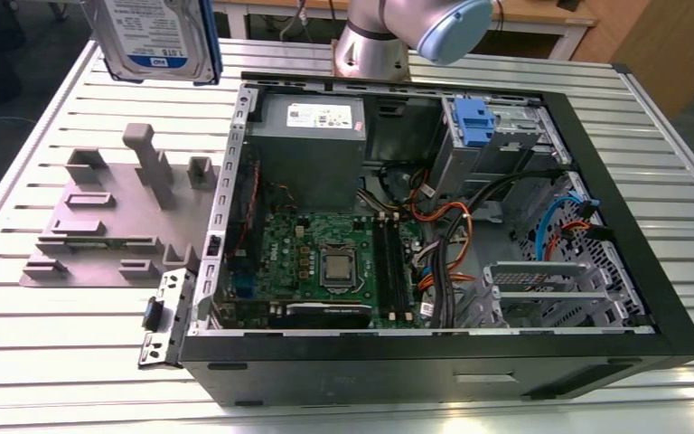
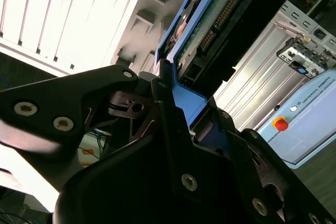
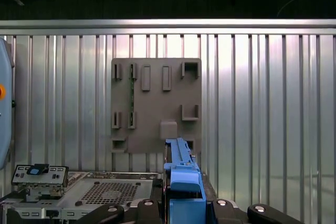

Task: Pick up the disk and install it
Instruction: 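Pick up the disk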

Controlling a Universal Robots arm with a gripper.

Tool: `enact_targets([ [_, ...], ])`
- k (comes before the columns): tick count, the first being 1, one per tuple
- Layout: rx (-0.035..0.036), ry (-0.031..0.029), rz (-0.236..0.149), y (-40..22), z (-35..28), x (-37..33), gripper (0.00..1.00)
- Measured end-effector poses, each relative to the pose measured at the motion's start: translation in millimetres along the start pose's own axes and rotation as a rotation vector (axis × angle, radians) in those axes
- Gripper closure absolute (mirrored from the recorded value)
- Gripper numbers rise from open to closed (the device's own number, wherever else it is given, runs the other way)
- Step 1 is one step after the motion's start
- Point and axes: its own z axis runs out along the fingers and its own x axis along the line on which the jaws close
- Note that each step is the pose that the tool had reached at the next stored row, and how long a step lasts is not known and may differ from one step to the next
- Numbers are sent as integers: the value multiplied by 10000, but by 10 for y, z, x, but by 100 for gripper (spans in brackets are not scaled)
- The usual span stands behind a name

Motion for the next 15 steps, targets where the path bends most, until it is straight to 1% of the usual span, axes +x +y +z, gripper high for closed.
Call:
enact_targets([
  [6,0,0,0,-72,0,-1,64],
  [15,0,0,0,-160,0,-3,64],
])
